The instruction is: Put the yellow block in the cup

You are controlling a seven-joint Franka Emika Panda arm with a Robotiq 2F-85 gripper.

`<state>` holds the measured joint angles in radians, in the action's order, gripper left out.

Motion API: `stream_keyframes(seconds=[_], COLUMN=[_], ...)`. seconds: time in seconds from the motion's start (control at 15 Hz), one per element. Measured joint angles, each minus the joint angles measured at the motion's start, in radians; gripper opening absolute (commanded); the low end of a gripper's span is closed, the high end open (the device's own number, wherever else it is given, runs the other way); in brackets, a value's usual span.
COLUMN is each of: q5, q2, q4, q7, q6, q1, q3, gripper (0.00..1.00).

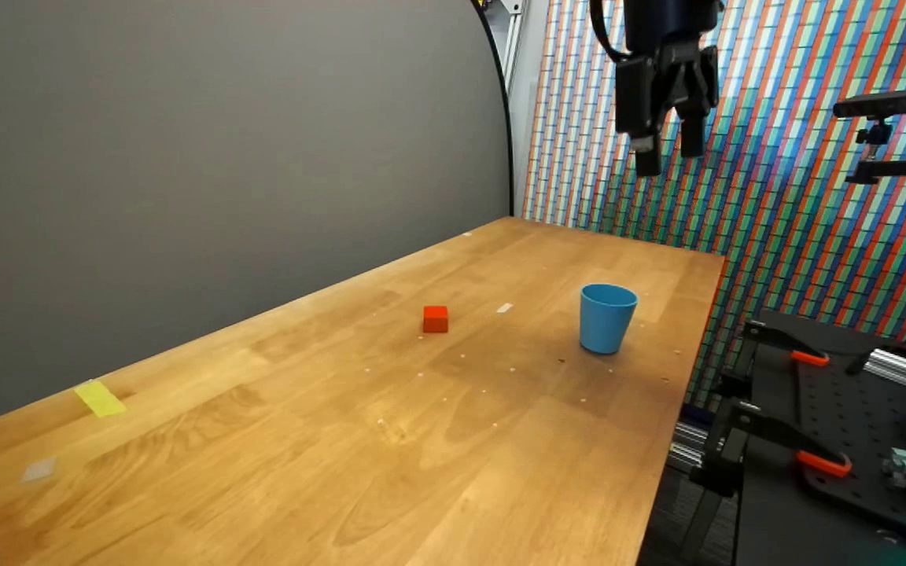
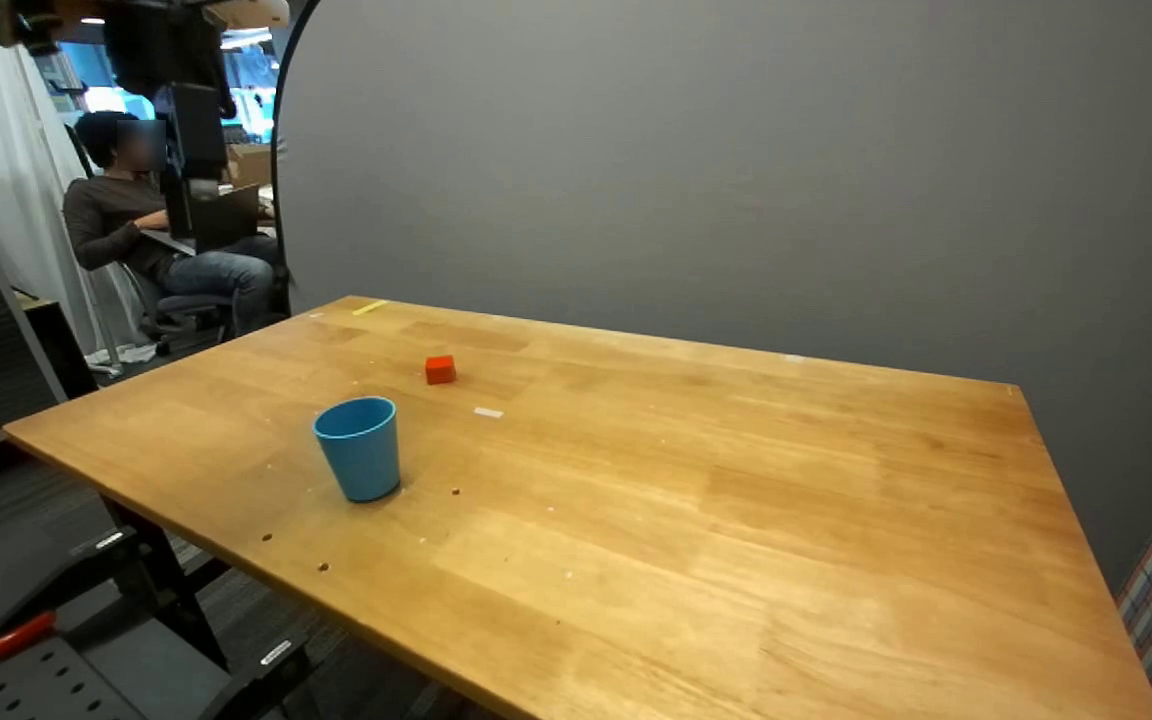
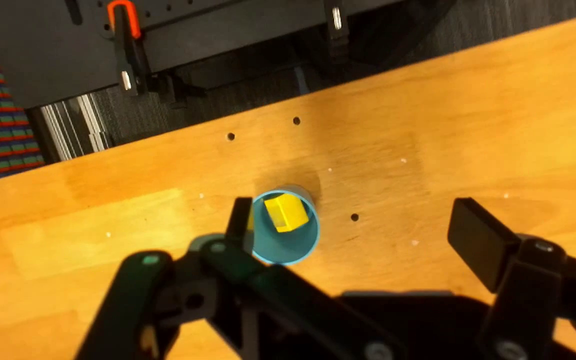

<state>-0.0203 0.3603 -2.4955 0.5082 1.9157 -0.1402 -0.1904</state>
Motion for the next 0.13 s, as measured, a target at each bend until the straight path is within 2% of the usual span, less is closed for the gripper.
stream_keyframes(seconds=[0.13], q5=[-0.005], q2=[0.029], q4=[0.033], q7=[-0.038], q6=[-0.06], q1=[-0.016], q3=[-0.008], gripper=[1.0])
